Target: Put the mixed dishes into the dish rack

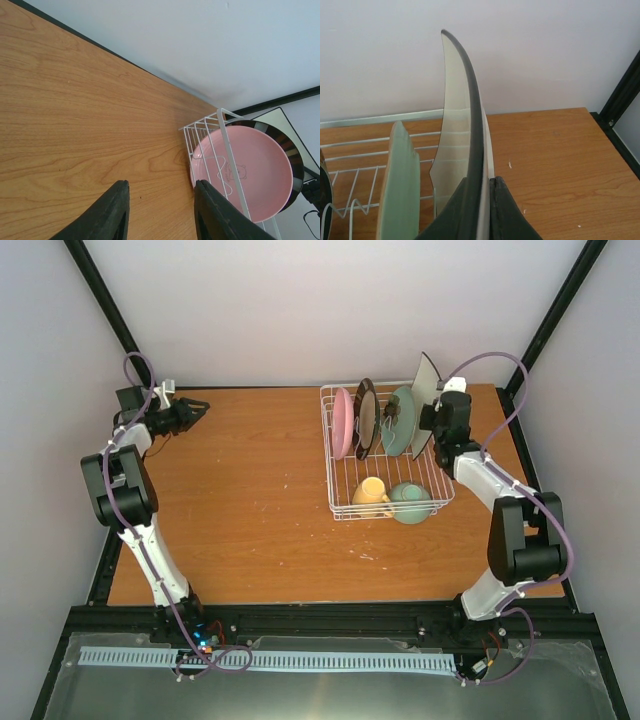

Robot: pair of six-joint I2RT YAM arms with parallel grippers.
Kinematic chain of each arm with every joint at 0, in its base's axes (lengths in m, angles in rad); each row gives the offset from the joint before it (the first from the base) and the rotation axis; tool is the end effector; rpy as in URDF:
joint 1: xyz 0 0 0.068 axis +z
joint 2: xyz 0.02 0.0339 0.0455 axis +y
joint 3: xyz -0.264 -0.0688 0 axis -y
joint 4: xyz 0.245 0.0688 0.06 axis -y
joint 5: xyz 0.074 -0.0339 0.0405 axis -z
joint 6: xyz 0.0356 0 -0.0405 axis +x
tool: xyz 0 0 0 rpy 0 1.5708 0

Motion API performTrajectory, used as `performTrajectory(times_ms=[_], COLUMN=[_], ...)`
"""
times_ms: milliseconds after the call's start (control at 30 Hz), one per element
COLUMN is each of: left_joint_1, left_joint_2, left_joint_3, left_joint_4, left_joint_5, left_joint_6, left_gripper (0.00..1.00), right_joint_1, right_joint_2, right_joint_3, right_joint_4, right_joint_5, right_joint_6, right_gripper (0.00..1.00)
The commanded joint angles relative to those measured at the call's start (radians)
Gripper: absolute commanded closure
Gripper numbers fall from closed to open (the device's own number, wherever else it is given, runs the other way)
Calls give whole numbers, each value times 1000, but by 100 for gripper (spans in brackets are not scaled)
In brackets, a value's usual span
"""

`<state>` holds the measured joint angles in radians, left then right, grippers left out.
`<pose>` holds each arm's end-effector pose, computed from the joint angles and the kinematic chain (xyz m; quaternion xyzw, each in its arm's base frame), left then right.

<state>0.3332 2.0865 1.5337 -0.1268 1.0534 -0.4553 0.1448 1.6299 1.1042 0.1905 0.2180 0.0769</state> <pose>0.4462 0.1217 0.2080 -0.0996 0.8034 -0.4755 0.3442 0.3775 0.0473 0.2702 0.0355 0.8120 -0.0244 0.5821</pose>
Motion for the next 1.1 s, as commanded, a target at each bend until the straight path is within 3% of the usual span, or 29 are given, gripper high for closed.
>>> performTrajectory(times_ms=[0, 267, 367, 433, 900, 1067], left_joint_1=[-5, -9, -11, -13, -16, -19], left_joint_2=[10, 13, 15, 13, 1, -10], left_joint_3=[46, 44, 38, 35, 32, 34], left_joint_4=[-22, -24, -23, -24, 19, 58], left_joint_5=[-11, -15, -15, -18, -23, -31], left_joint_6=[35, 38, 40, 43, 22, 0], left_gripper=[64, 64, 64, 64, 63, 63], right_joint_1=[41, 41, 41, 41, 41, 44], right_joint_2=[52, 69, 60, 39, -154, -267], right_joint_3=[-73, -116, -117, -129, -194, -200], right_joint_4=[-45, -93, -116, -123, -142, -191], right_joint_5=[-145, -159, -149, -141, 41, 117], right_joint_6=[50, 52, 61, 78, 152, 193], right_gripper=[97, 95, 76, 58, 24, 18])
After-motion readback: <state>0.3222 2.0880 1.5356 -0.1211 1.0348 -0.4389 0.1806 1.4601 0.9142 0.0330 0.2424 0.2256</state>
